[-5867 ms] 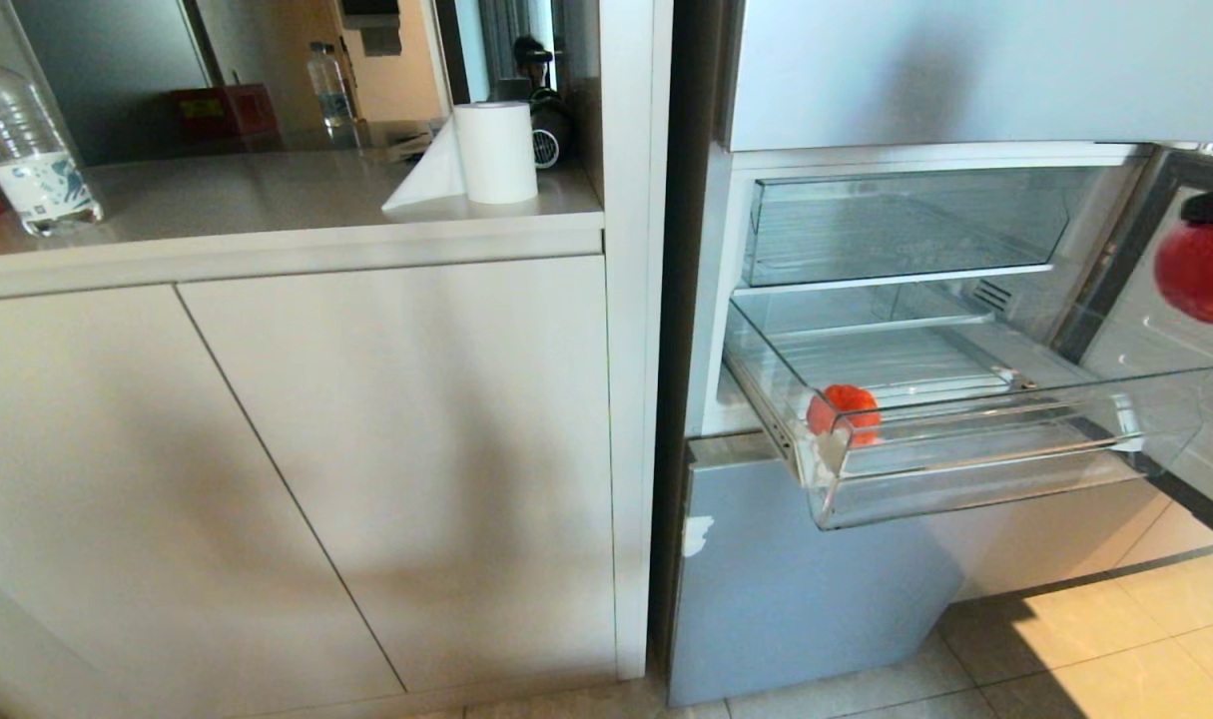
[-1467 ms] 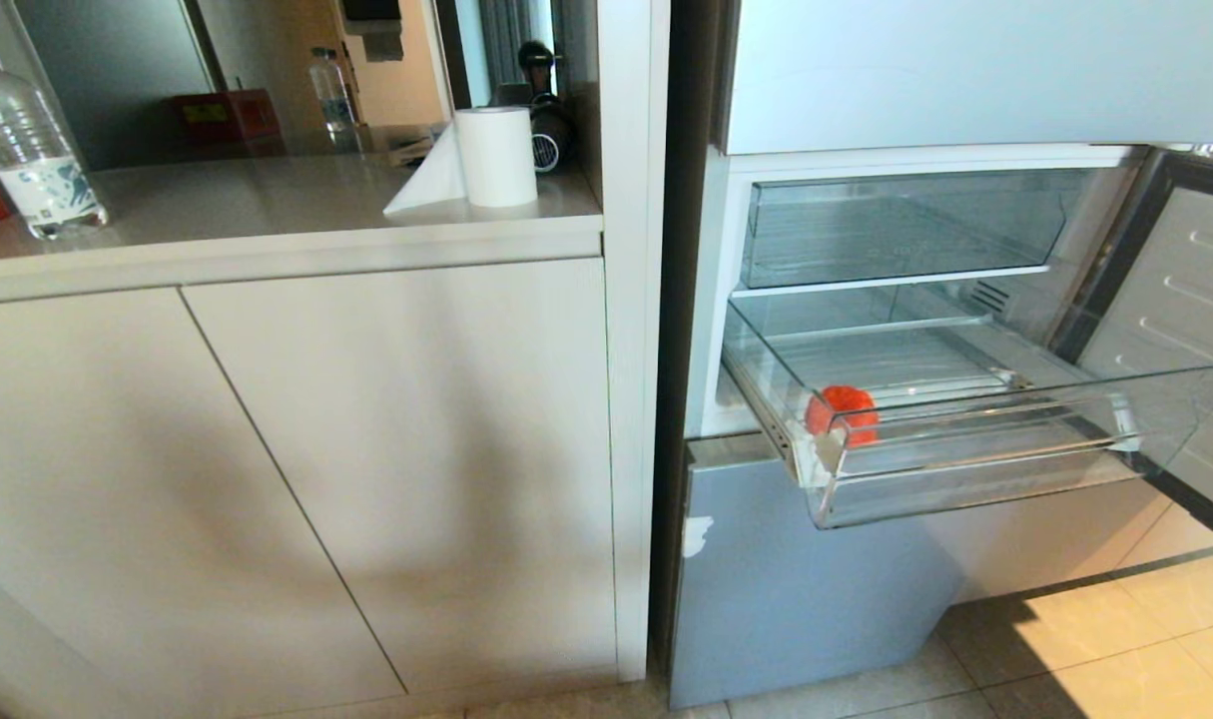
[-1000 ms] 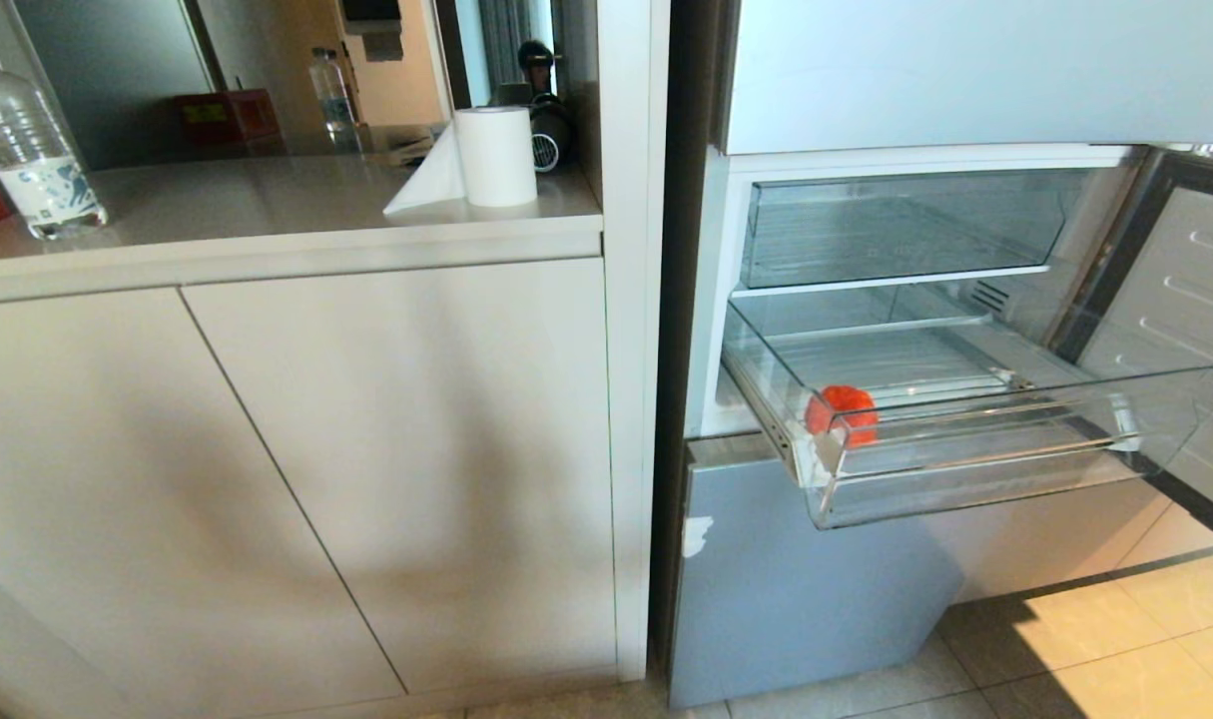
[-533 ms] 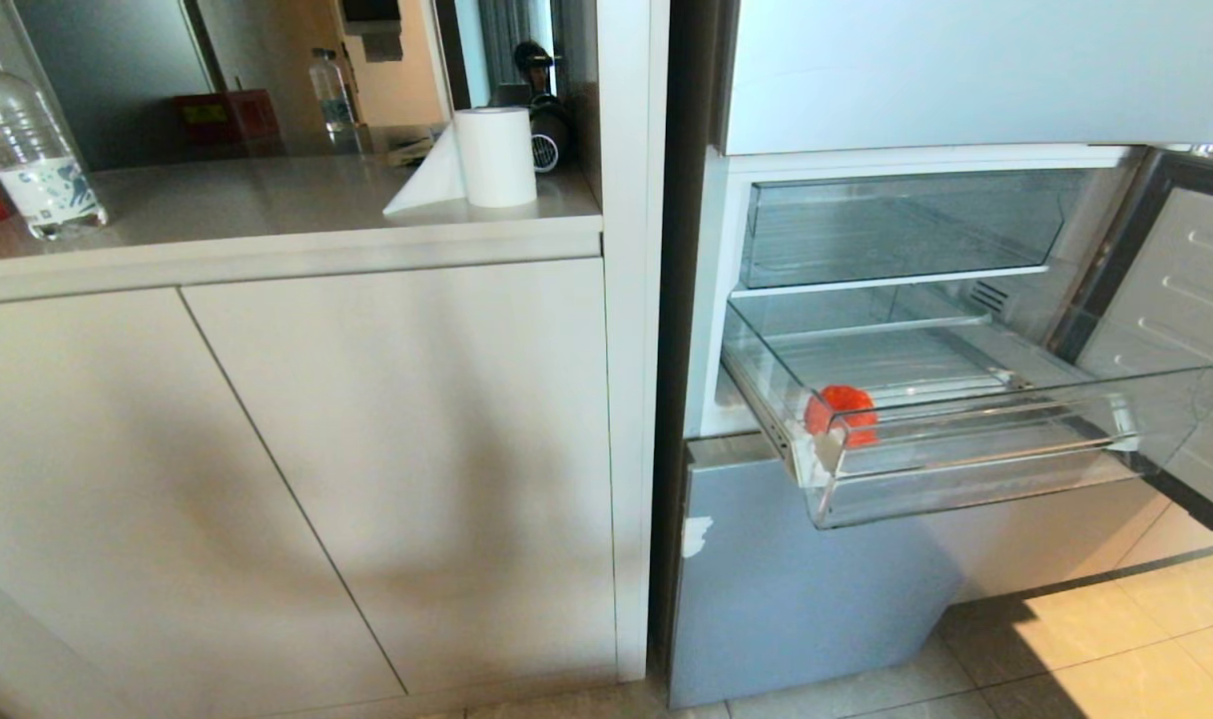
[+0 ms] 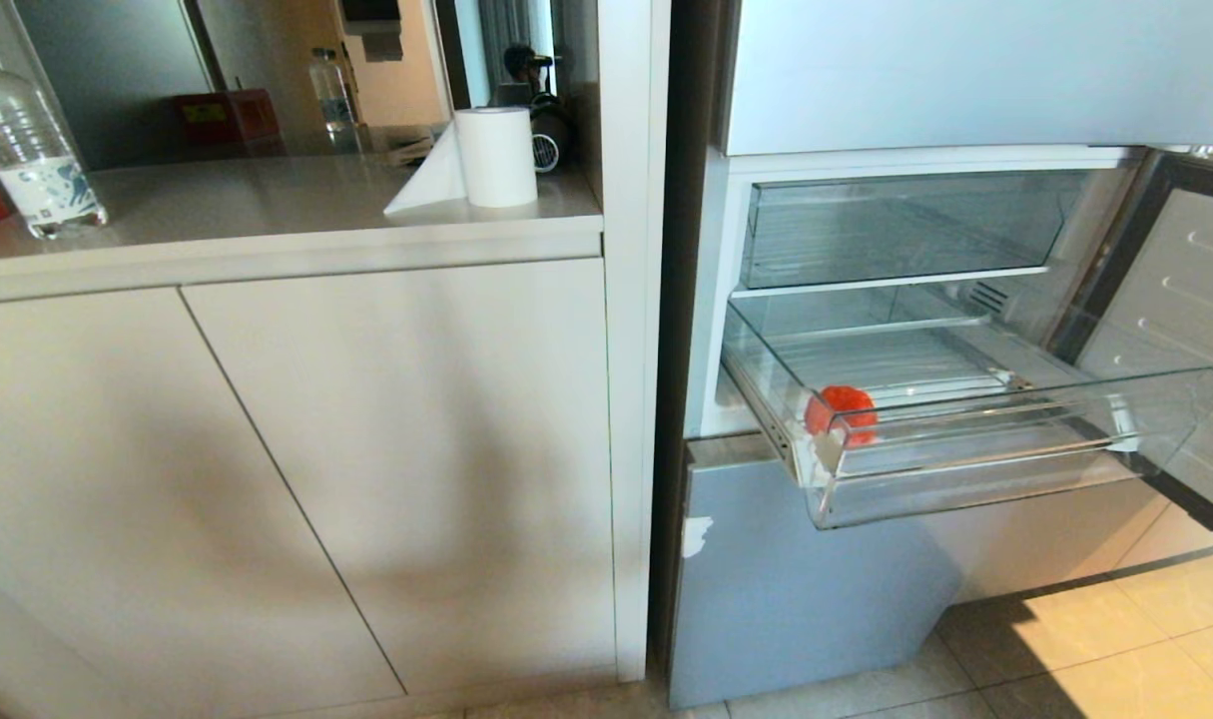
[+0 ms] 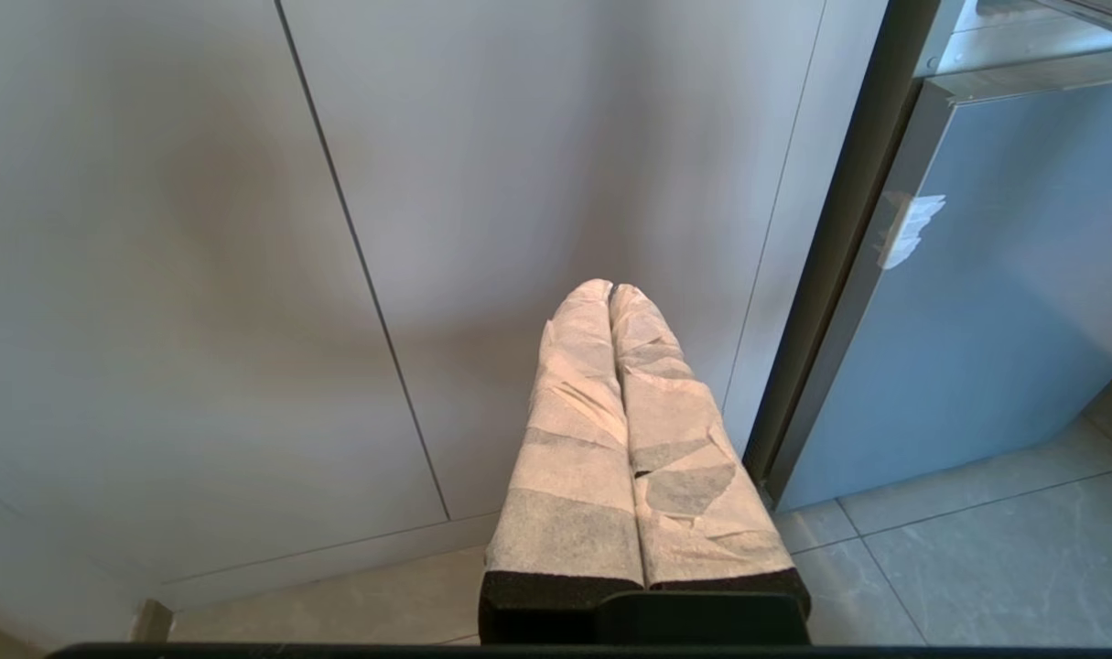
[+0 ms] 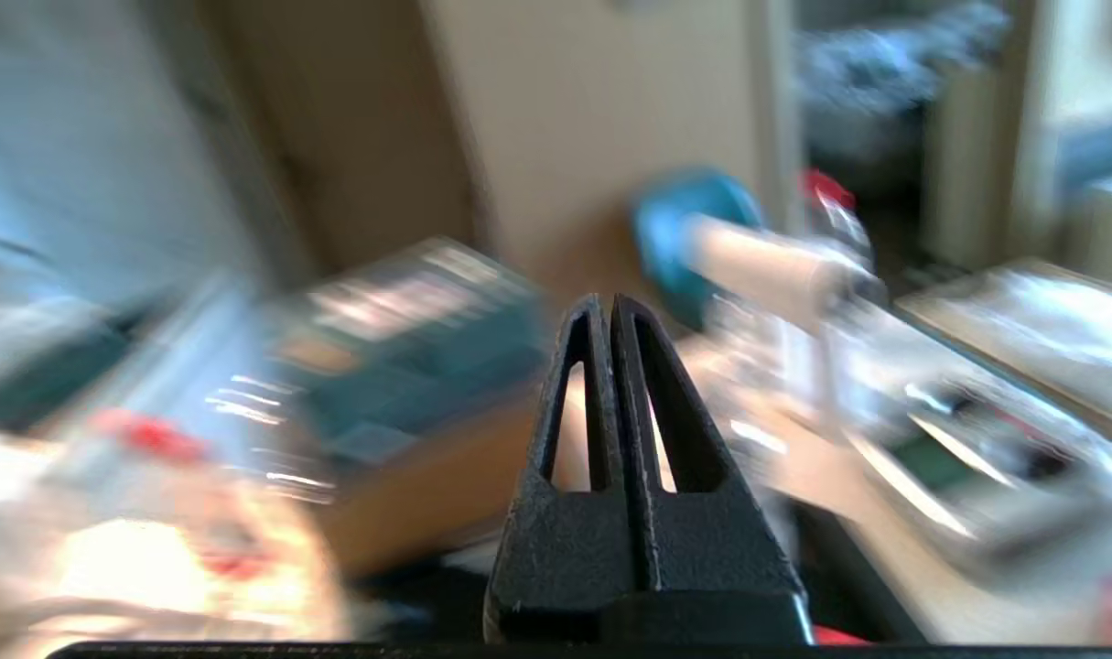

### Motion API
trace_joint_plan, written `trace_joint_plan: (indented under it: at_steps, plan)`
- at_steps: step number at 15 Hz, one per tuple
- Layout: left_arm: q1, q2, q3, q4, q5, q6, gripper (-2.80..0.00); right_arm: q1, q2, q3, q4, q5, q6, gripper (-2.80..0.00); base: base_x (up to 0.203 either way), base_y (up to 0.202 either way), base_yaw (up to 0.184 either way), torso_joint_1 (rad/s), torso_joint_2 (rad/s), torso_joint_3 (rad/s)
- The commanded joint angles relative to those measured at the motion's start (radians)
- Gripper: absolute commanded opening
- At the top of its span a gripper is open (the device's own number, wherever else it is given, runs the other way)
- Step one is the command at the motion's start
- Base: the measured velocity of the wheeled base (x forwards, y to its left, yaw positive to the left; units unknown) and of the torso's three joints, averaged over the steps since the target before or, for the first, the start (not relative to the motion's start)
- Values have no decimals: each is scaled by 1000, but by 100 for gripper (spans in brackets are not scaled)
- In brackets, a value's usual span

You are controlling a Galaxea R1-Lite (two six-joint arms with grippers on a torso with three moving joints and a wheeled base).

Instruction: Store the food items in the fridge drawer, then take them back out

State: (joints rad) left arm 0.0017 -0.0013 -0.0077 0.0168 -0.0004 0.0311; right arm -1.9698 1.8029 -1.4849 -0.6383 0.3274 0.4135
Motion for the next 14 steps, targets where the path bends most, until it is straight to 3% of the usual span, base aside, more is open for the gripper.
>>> trace_joint_plan:
  at_steps: [1, 2, 4, 6, 8, 11, 13, 14]
  plan:
    - [0, 0, 0, 0, 0, 0, -280, 73, -242, 63, -3, 1, 44, -280, 0, 0, 0, 0, 0, 0]
    - [0, 0, 0, 0, 0, 0, -280, 142, -317, 98, -3, 1, 76, -280, 0, 0, 0, 0, 0, 0]
    - [0, 0, 0, 0, -1, 0, -280, 388, -454, 188, -2, 2, 113, -280, 0, 0, 0, 0, 0, 0]
    - [0, 0, 0, 0, -1, 0, -280, 684, -581, 287, 14, -2, 95, -280, 0, 0, 0, 0, 0, 0]
    - [0, 0, 0, 0, 0, 0, -280, 1020, -748, 411, 108, -27, 11, -280, 0, 0, 0, 0, 0, 0]
    - [0, 0, 0, 0, 0, 0, -280, 1531, -1080, 584, 441, -131, -132, -280, 0, 0, 0, 0, 0, 0]
    - [0, 0, 0, 0, 0, 0, -280, 1739, -1299, 725, 703, -201, -213, -280, 0, 0, 0, 0, 0, 0]
    - [0, 0, 0, 0, 0, 0, -280, 1796, -1379, 831, 779, -227, -249, -280, 0, 0, 0, 0, 0, 0]
